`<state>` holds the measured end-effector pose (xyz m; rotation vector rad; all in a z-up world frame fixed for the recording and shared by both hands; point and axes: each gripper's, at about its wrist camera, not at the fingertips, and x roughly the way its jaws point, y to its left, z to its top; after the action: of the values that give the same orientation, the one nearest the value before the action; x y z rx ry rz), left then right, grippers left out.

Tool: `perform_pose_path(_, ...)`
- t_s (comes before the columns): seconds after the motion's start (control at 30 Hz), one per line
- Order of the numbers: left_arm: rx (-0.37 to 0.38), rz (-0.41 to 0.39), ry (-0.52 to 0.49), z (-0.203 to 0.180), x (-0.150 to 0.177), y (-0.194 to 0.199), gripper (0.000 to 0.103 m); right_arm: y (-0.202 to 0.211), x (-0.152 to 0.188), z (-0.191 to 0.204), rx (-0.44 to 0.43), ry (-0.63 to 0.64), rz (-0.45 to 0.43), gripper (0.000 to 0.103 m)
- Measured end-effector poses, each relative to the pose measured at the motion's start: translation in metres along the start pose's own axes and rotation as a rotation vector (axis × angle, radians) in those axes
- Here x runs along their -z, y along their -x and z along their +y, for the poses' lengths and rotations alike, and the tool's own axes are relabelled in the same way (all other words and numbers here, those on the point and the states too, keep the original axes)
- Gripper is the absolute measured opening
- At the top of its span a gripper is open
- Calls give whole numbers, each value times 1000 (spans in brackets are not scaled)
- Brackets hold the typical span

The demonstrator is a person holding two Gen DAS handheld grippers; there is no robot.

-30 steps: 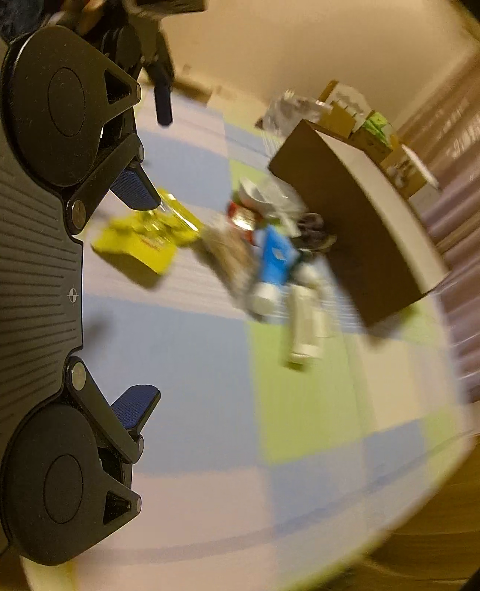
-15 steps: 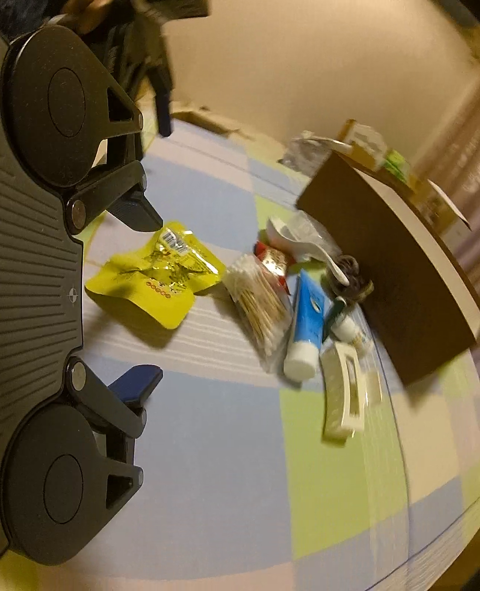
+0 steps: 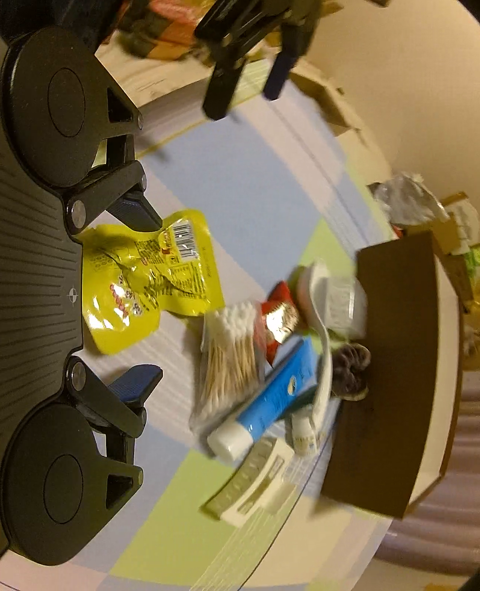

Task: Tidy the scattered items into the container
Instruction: 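Lower the right tool onto the yellow snack pouch and close on it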

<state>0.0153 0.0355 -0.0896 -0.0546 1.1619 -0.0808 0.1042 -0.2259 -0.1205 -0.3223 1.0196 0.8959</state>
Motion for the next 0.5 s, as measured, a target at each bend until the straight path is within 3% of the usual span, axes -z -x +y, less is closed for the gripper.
perform_pose_path(0.13,3,0,11,5,1,-1,101,-4,5,6,20,11,-1,59)
perform_pose_path(0.2,2,4,15,7,1,-2,101,-2,6,6,21,15,2,50)
perform_pose_path(0.33,4,13,11,9,0,-5,101,7,8,3,26,44,11,47)
perform_pose_path(0.5,17,7,-7,5,-6,-6,101,28,18,-11,77,-15,27,42)
